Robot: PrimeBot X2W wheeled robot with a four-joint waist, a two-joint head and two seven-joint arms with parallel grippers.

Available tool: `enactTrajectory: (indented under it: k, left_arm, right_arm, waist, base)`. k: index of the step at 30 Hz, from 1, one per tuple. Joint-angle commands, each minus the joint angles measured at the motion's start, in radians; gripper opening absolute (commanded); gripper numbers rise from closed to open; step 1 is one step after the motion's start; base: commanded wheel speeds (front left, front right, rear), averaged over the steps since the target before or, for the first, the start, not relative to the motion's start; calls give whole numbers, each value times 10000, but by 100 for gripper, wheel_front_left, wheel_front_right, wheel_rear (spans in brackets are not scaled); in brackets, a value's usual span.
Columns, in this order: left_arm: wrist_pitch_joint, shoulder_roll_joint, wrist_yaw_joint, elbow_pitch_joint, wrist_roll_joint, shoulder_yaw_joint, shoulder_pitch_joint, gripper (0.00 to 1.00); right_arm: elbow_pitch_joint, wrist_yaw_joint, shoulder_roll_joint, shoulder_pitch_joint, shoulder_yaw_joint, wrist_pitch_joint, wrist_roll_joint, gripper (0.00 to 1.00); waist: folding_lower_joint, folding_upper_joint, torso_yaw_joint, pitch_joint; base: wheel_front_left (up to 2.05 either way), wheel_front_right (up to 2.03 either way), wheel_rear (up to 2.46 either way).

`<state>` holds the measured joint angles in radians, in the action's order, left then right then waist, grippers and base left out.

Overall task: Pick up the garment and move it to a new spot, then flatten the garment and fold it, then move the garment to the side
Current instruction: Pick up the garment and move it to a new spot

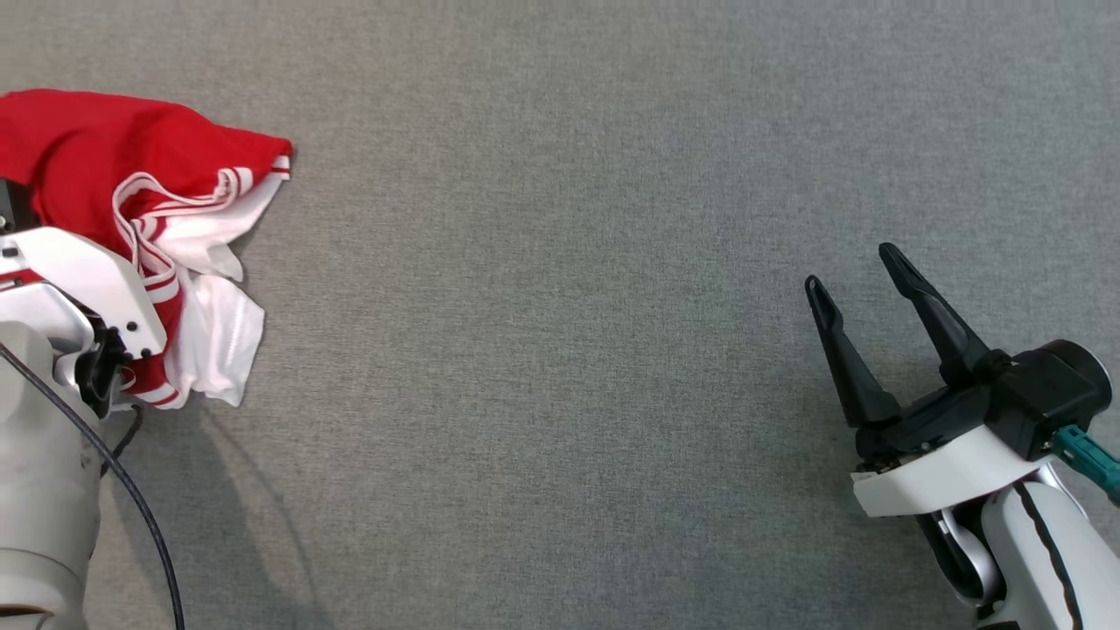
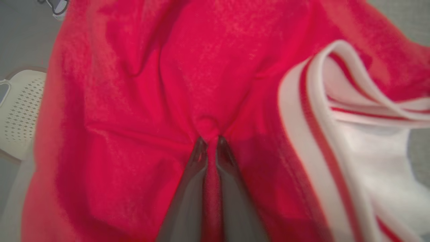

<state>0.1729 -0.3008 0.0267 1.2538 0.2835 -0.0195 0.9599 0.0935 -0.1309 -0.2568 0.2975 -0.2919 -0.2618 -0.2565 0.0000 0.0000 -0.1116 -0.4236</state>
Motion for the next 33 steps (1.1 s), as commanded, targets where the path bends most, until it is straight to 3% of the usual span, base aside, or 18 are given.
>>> enactTrajectory:
  k: [1, 7, 14, 18, 28, 33]
  left_arm:
    - [-190, 0, 103, -3, 40, -36, -156, 0]
    - [-1762, 39, 120, -324, -36, -159, -349, 0]
    - [-3486, 201, 455, -799, -187, -456, -468, 0]
    - [-3945, 446, 698, -1123, -140, -610, -543, 0]
    - [-4351, 1873, 1022, -3497, 333, -1280, -991, 0]
    - [-4355, 2384, 1031, -4729, 694, -2296, -1591, 0]
  right_arm:
    - [53, 3, 22, -92, 9, -48, -44, 100]
    - [348, 3, 213, -284, -50, -48, -113, 100]
    - [595, 3, 552, -664, 83, -48, -147, 100]
    - [673, 3, 698, -831, 176, -48, -128, 100]
    - [684, 3, 994, -1130, 820, -48, 23, 100]
    - [664, 3, 1028, -1168, 1149, -48, 155, 100]
  waist:
    - [0, 0, -67, 255]
    - [0, 0, -159, 1263]
    - [0, 0, -231, 2565]
    - [0, 0, -240, 3058]
    - [0, 0, 84, 3816]
    - [0, 0, 544, 3803]
  base:
    - [0, 0, 0]
    - [0, 0, 0]
    - [0, 0, 0]
    - [0, 0, 0]
    - [0, 0, 0]
    - [0, 0, 0]
